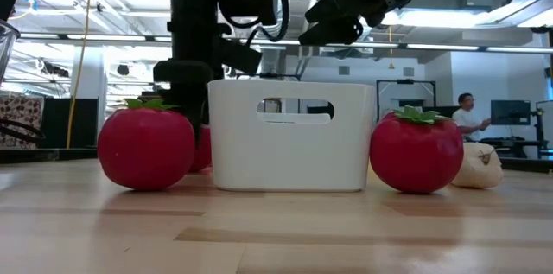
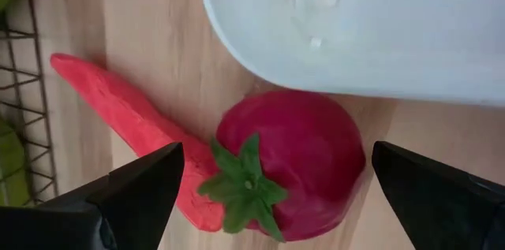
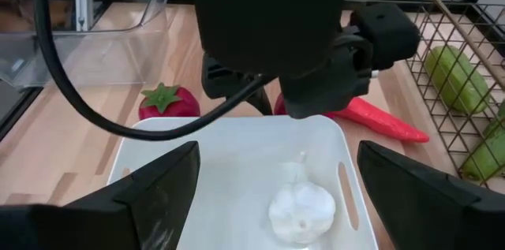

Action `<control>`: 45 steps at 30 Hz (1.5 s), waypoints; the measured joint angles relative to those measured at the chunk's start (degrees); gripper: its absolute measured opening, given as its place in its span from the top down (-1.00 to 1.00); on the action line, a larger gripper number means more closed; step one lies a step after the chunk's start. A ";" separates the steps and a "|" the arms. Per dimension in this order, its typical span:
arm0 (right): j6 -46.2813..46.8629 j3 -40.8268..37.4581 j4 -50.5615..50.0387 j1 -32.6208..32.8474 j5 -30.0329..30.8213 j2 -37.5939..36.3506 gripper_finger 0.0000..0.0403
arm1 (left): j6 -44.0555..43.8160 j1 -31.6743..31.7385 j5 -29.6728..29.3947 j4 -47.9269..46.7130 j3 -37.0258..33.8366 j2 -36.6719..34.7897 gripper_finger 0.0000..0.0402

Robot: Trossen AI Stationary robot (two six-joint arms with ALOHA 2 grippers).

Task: Sort produce into baskets
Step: Put the top left red tomato into the transparent bin

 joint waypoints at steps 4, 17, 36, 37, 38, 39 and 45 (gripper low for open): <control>-0.01 0.00 0.02 -0.01 0.00 0.00 -0.85 | -0.54 0.00 -0.97 0.79 -1.35 0.01 -0.97; -0.01 0.00 0.04 -0.01 0.02 0.00 -0.85 | -0.34 0.00 -1.87 1.57 -2.13 -0.06 -0.38; -0.01 0.00 0.03 -0.01 0.09 0.00 -0.85 | -2.24 -0.56 -1.53 -19.75 17.29 -0.30 -0.25; -0.01 0.00 0.03 -0.01 0.10 0.00 -0.85 | -3.04 -0.87 -1.45 -21.98 19.42 -0.34 -0.25; -0.02 0.00 0.03 -0.01 0.11 0.00 -0.85 | -4.00 -1.29 -0.97 -23.99 21.60 -0.34 -0.25; -0.03 0.00 0.04 -0.01 0.11 0.00 -0.85 | -5.11 -1.71 -0.35 -25.76 23.83 -0.34 -0.25; -0.01 0.00 0.02 -0.01 0.11 0.00 -0.85 | -15.13 -6.14 3.44 -34.05 35.49 -0.37 -0.25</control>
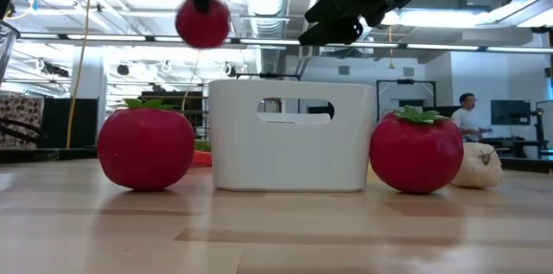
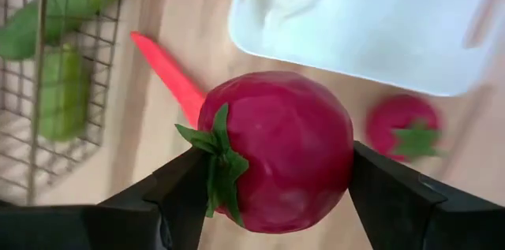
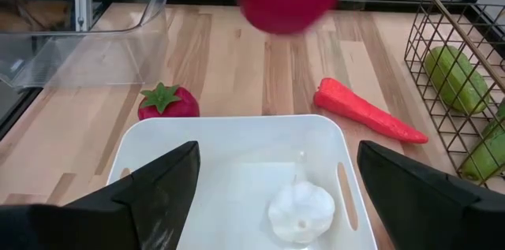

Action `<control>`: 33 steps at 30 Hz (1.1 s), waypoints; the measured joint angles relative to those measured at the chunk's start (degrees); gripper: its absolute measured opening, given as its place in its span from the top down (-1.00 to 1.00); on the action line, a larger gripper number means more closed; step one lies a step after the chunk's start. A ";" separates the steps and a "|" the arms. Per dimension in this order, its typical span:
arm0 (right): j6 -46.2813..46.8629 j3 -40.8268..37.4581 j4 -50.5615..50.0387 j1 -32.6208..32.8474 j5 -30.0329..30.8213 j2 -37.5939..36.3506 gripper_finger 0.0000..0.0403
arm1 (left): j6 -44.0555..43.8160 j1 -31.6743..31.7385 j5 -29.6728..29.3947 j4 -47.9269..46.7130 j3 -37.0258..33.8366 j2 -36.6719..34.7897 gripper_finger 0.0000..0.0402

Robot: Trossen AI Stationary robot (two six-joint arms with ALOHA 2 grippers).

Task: Sort produce into baskets
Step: Put the top left red tomato into the transparent bin

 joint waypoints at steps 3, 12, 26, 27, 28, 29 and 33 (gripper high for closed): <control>0.00 0.00 0.00 0.00 0.00 0.00 -0.85 | -5.77 -3.01 3.08 -0.42 3.08 -0.02 -0.25; -0.02 0.00 0.00 0.00 0.00 0.00 -0.85 | -25.79 -14.19 10.25 -0.52 4.98 -0.02 -0.25; 0.02 0.00 0.00 0.00 0.00 0.00 -0.85 | -58.25 -29.57 9.99 0.79 4.03 0.29 -0.25; 0.02 0.00 0.00 0.00 0.00 0.00 -0.85 | -59.95 -30.31 9.43 1.41 3.56 0.29 -0.25; 0.02 0.00 0.00 0.00 0.00 0.00 -0.85 | -61.35 -31.12 9.08 1.94 2.79 0.31 -0.25; 0.02 0.00 0.00 0.00 0.00 0.00 -0.85 | -62.40 -31.73 8.94 2.44 1.78 0.31 -0.25; 0.02 0.00 0.00 0.00 0.00 0.00 -0.85 | -64.46 -33.77 9.08 8.94 -3.95 0.34 -0.25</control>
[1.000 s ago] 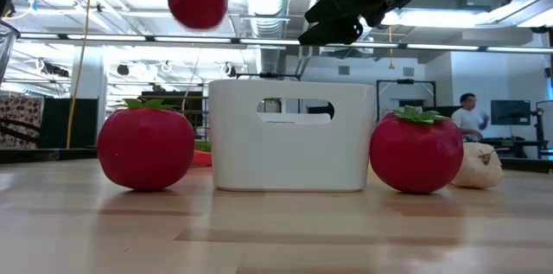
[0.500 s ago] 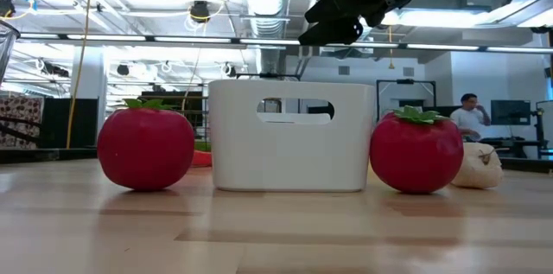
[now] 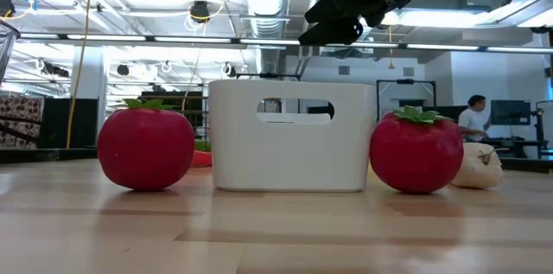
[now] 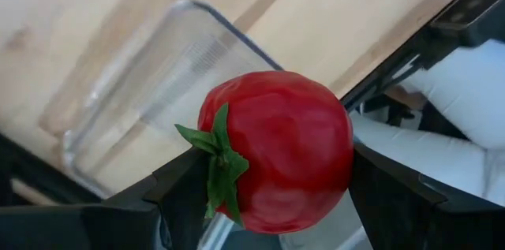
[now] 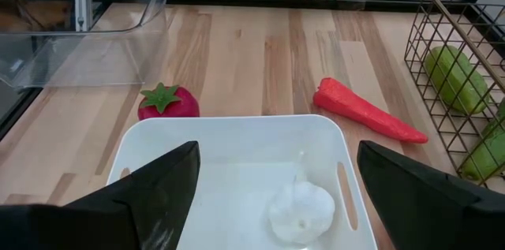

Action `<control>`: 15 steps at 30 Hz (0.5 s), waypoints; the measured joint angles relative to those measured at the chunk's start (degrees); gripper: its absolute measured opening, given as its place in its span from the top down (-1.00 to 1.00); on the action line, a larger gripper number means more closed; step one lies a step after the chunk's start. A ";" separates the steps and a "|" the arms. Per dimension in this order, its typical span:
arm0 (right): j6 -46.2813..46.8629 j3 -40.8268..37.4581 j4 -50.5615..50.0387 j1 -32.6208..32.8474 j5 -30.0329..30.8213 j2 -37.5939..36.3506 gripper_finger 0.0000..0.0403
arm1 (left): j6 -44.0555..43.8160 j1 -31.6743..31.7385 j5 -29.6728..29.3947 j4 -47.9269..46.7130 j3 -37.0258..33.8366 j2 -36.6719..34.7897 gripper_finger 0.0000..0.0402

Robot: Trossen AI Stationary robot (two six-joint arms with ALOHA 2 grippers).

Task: Sort produce into baskets
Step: Put the top left red tomato into the transparent bin

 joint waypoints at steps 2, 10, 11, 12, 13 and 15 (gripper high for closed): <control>0.00 0.00 0.00 0.00 0.00 0.00 -0.85 | -0.11 -0.37 0.05 2.75 -2.53 0.03 -0.25; 0.00 0.00 0.00 0.00 0.00 0.00 -0.85 | -0.28 -0.44 1.06 3.94 -10.78 0.01 -0.25; 0.00 0.00 0.00 0.00 0.00 0.00 -0.85 | -0.19 -0.46 1.20 3.93 -11.81 0.01 -0.25; 0.00 0.00 0.01 0.00 0.00 0.00 -0.85 | -0.14 -0.44 1.29 3.75 -12.69 0.01 -0.25; 0.00 0.00 0.01 0.00 0.00 0.00 -0.85 | -0.10 -0.44 1.30 3.63 -13.50 0.01 -0.25; -0.02 0.00 0.00 0.00 0.00 0.00 -0.85 | 0.35 -0.44 1.33 3.65 -14.96 0.01 -0.25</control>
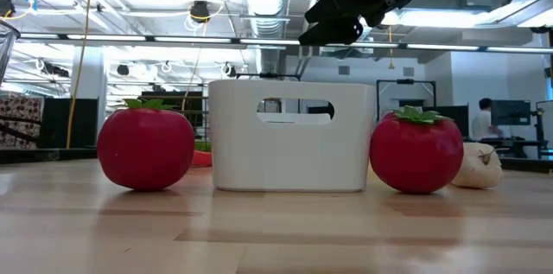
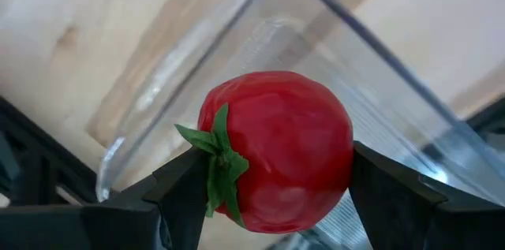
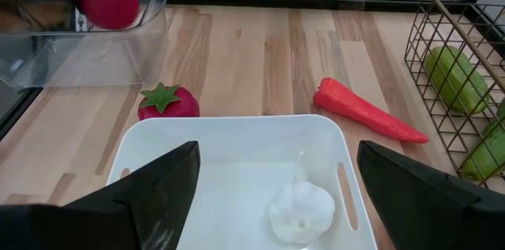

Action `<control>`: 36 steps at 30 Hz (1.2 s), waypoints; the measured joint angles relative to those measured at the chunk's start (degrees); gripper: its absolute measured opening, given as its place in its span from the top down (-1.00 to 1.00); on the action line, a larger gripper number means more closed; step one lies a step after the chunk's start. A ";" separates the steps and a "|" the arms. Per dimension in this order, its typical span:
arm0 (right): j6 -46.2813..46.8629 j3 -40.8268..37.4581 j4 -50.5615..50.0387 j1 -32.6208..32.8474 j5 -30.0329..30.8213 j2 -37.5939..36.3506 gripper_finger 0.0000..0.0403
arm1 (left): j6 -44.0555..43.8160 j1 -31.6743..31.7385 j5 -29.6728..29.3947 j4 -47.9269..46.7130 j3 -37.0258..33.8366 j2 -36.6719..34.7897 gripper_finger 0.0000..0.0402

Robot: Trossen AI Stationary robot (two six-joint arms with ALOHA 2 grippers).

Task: Sort produce into baskets
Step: Put the top left red tomato into the transparent bin

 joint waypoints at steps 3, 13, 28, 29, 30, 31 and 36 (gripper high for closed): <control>0.00 0.00 0.00 0.00 0.00 0.00 -0.85 | 0.04 0.01 -0.35 -0.32 -2.11 0.00 -0.25; 0.02 0.00 0.00 0.00 0.00 -0.02 -0.85 | 3.09 0.22 -1.73 -3.97 -6.09 -0.02 -0.25; 0.02 0.00 0.02 0.00 0.00 -0.02 -0.85 | 11.56 4.02 -2.20 -7.62 -6.28 -0.04 -0.32; 0.02 0.00 0.02 0.00 0.00 -0.02 -0.85 | 11.52 4.15 -2.06 -7.62 -6.28 -0.04 -0.33; 0.02 0.00 0.00 0.00 0.00 0.00 -0.85 | 11.16 4.32 -2.01 -7.65 -6.28 -0.04 -0.33; 0.02 0.00 0.02 0.00 0.00 -0.02 -0.85 | 10.55 4.48 -2.00 -7.66 -6.28 -0.04 -0.34; 0.02 0.00 0.02 0.00 0.00 -0.02 -0.85 | 8.61 5.17 -1.79 -8.08 -6.28 -0.04 -0.35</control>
